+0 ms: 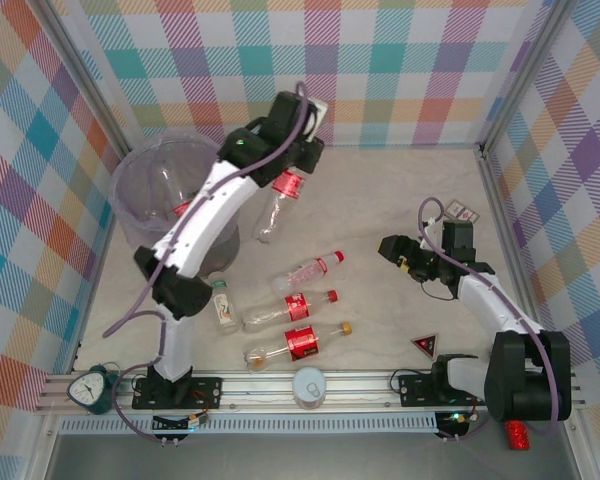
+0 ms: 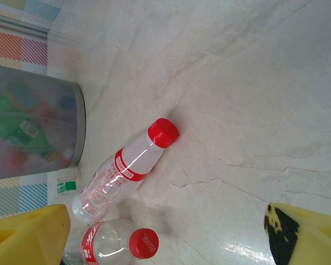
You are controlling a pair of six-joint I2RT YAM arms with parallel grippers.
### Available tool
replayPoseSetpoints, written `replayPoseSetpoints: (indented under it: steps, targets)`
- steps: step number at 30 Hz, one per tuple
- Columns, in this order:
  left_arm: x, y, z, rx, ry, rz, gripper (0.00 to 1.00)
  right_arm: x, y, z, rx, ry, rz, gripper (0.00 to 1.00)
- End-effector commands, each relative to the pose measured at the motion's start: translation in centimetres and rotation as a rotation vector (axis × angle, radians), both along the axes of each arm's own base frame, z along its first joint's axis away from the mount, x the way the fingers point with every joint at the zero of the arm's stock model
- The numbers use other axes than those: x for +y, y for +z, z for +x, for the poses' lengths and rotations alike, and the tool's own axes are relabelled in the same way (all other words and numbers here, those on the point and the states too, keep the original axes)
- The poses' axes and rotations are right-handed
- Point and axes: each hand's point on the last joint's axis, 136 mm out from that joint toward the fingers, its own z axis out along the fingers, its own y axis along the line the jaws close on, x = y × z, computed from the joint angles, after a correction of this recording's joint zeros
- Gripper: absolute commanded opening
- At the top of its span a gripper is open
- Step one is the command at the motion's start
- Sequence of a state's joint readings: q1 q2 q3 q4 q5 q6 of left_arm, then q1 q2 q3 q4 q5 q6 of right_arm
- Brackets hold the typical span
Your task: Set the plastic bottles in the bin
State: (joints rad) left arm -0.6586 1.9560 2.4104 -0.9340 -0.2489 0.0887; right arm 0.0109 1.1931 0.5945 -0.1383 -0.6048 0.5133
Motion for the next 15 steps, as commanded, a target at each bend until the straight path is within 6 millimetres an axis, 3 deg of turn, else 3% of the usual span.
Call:
replayPoseSetpoints:
  steps: [1, 4, 8, 11, 15]
  targets:
    - [4.1, 6.1, -0.7, -0.136, 0.111, -0.121, 0.09, 0.5, 0.5, 0.6, -0.027, 0.023, 0.017, 0.91]
    - [8.2, 9.7, -0.8, -0.243, 0.209, -0.206, 0.04, 0.6, 0.5, 0.7, -0.018, 0.033, 0.019, 0.91]
    - [13.9, 13.4, -1.0, -0.344, 0.272, -0.455, 0.02, 0.5, 0.5, 0.8, -0.019, 0.031, 0.014, 0.91]
    - [18.5, 14.6, -0.9, -0.374, 0.336, -0.604, 0.02, 0.5, 0.5, 0.7, -0.02, 0.027, 0.014, 0.91]
    - [23.3, 14.3, 0.0, -0.361, 0.42, -0.71, 0.02, 0.4, 0.4, 0.4, -0.016, 0.026, 0.008, 0.91]
